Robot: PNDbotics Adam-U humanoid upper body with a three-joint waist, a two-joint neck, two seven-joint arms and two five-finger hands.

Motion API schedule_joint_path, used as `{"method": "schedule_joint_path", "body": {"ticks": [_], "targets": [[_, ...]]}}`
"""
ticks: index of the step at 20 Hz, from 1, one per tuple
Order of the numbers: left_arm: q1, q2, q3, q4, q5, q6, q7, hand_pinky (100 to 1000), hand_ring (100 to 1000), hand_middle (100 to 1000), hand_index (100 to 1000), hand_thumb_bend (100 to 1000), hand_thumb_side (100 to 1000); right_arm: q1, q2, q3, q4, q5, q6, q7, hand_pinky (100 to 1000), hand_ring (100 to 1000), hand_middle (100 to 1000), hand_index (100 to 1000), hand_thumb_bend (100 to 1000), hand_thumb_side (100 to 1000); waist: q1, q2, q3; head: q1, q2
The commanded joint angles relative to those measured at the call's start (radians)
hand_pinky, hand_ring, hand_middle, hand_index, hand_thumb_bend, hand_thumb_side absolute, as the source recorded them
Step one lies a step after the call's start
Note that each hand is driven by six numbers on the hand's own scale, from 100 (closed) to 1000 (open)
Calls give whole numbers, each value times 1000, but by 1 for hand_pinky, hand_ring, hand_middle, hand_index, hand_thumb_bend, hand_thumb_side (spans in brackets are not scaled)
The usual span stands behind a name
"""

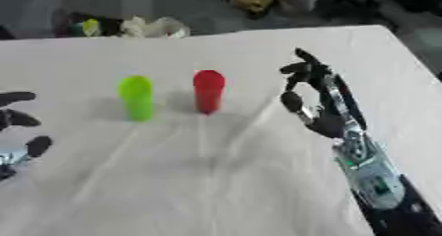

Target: Pour the contents of one cup into another cup.

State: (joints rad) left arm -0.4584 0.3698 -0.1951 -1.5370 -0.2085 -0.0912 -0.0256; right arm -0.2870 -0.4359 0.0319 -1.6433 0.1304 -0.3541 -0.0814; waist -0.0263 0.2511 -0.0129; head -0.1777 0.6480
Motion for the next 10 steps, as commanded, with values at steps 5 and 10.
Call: {"method": "schedule_joint_path", "body": {"ticks": [5, 10], "targets": [[-124, -13, -38, 176, -63, -36, 13, 697, 599, 784, 845, 617, 458, -17, -12, 1, -31, -10, -2, 8, 706, 1000, 426, 694, 729, 834, -2, -12, -17, 6, -13], [-190, -41, -51, 294, -100, -73, 47, 702, 602, 784, 845, 625, 453, -21, -8, 6, -35, -12, -4, 13, 706, 1000, 425, 694, 730, 834, -8, -8, -29, 8, -14]]}}
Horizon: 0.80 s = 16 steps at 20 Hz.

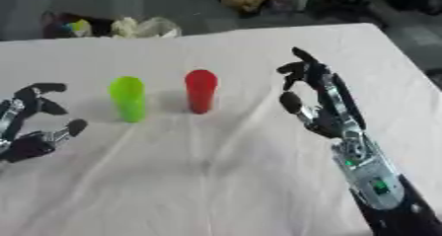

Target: Pour the contents of one cup into another cup.

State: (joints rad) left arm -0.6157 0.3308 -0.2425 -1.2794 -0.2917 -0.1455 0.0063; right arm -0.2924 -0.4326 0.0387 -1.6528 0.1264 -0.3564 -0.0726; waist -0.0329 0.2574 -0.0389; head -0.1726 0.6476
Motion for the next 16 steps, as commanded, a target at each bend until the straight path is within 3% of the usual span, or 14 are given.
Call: {"method": "schedule_joint_path", "body": {"ticks": [1, 8, 16], "targets": [[-44, -7, -6, 59, -25, -26, 20, 704, 603, 784, 845, 625, 451, -16, -10, 0, -26, -8, -2, 5, 706, 1000, 425, 694, 730, 834, -4, -13, -6, 4, -14], [-107, -30, -14, 163, -60, -72, 41, 708, 604, 783, 846, 642, 456, -25, -1, 9, -35, -12, -3, 12, 706, 1000, 425, 695, 732, 834, -13, -3, -26, 12, -20], [-162, -33, -22, 193, -62, -96, 32, 709, 605, 782, 846, 640, 454, -37, 8, 14, -45, -15, -4, 15, 737, 1000, 426, 696, 732, 840, -20, 7, -53, 20, -27]]}}
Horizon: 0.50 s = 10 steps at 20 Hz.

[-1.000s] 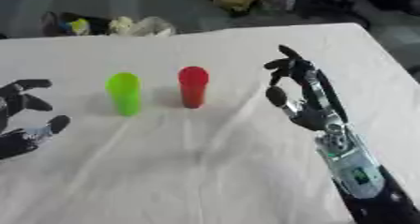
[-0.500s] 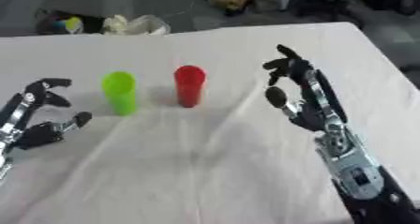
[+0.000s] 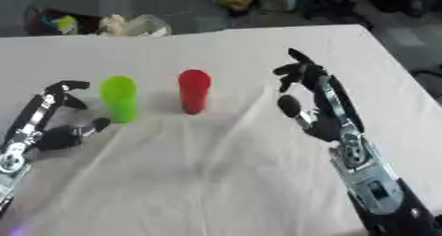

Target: Pour the contents of one cup into another cup.

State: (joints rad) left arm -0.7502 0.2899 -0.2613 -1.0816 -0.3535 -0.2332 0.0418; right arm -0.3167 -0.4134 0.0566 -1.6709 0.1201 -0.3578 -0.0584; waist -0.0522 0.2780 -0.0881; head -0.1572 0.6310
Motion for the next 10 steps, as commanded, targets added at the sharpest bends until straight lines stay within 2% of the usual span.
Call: {"method": "schedule_joint_path", "body": {"ticks": [1, 10], "targets": [[-32, 9, -4, -3, 0, -10, -6, 708, 605, 781, 846, 638, 454, -13, -12, -5, -28, -8, -2, 0, 741, 1000, 427, 696, 732, 842, -1, -13, -8, 6, -11], [-59, 7, -9, 26, -14, -13, -27, 702, 599, 773, 843, 645, 462, -21, -9, -3, -48, -15, -2, -4, 722, 1000, 430, 698, 731, 847, -1, -3, -42, 9, -15]]}}
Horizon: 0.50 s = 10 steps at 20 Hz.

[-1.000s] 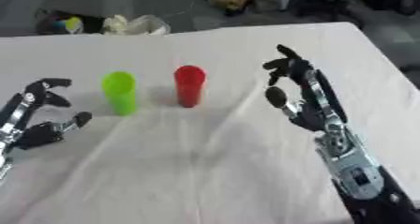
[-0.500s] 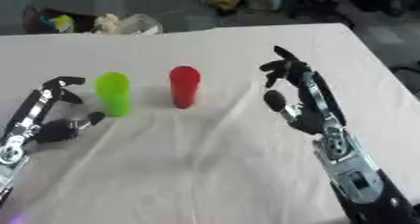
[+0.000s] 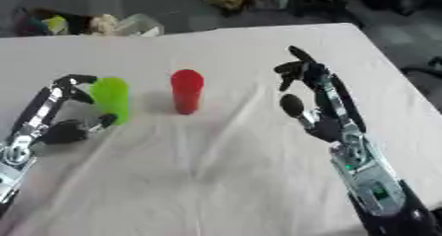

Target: Pour the contents of one cup into another cup.

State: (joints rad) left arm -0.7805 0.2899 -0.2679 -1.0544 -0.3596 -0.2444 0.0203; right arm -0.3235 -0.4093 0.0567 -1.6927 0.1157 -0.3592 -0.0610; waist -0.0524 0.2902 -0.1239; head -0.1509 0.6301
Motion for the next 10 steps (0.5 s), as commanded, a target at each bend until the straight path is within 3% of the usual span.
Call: {"method": "schedule_joint_path", "body": {"ticks": [1, 10], "targets": [[-33, 6, -2, 3, -11, -3, -7, 695, 592, 766, 839, 645, 461, -16, -12, -3, -28, -11, -1, -1, 724, 1000, 431, 699, 731, 848, -1, -14, -11, 3, -15], [-60, 1, -3, 24, -54, 13, -10, 647, 546, 721, 807, 634, 447, -22, -7, -4, -36, -15, 0, -5, 738, 1000, 432, 700, 730, 851, -1, -6, -49, 7, -20]]}}
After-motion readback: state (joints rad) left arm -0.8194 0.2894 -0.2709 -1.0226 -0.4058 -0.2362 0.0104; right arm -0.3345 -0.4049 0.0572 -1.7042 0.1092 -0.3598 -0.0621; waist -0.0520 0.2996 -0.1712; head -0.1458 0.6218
